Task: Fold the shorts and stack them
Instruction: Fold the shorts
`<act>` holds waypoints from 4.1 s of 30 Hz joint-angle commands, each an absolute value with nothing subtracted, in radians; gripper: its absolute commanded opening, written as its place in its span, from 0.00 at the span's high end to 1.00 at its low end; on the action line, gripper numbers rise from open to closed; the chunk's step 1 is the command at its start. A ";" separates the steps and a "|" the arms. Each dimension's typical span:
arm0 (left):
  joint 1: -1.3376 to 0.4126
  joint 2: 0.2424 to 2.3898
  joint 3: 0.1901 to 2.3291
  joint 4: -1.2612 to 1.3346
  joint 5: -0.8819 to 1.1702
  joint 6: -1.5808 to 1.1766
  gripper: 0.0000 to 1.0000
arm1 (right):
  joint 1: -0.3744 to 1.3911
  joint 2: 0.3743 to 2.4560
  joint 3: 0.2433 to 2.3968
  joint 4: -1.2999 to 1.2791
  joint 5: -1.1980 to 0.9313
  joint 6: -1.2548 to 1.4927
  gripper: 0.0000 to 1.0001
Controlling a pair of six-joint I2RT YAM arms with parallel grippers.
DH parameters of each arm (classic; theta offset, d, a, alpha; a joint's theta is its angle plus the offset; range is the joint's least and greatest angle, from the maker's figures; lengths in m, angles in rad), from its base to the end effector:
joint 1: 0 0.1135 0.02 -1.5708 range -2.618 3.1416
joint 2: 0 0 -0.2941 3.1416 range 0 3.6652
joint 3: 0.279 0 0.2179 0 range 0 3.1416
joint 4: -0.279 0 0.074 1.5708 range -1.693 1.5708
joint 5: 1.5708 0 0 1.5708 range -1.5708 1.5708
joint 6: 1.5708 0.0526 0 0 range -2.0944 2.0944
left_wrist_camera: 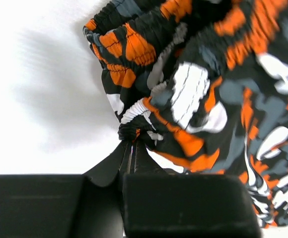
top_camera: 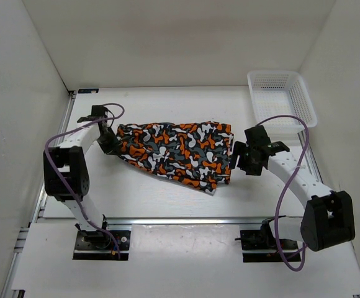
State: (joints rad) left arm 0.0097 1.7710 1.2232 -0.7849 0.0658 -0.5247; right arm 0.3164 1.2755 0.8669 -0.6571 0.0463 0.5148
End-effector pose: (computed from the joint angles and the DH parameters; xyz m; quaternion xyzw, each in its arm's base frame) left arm 0.3184 -0.0004 0.2209 -0.2582 0.9582 -0.0618 0.1065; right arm 0.2020 0.0636 0.2560 0.1016 0.9627 0.0803 0.2376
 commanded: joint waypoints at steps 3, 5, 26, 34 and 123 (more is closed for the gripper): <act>0.005 1.629 1.215 -0.818 0.049 -0.531 0.90 | 0.321 1.229 0.842 -0.670 0.006 0.511 0.21; 0.005 1.611 1.206 -0.830 0.060 -0.531 0.90 | 0.321 1.218 0.821 -0.670 0.006 0.511 0.20; -0.049 1.402 1.009 -0.882 -0.023 -0.614 0.61 | 0.321 1.190 0.811 -0.680 0.015 0.511 0.20; -0.049 1.529 1.032 -0.815 -0.044 -0.595 0.64 | 0.321 1.170 0.802 -0.680 0.015 0.511 0.20; -0.127 1.402 1.198 -0.842 -0.005 -0.577 0.90 | 0.201 1.293 0.614 -0.364 -0.250 0.739 0.34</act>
State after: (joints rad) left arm -0.1219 1.4559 1.1591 -0.8593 -0.0174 -0.5838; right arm 0.2081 1.2449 0.5995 -0.4347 -0.2287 0.7063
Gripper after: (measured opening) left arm 0.289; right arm 0.671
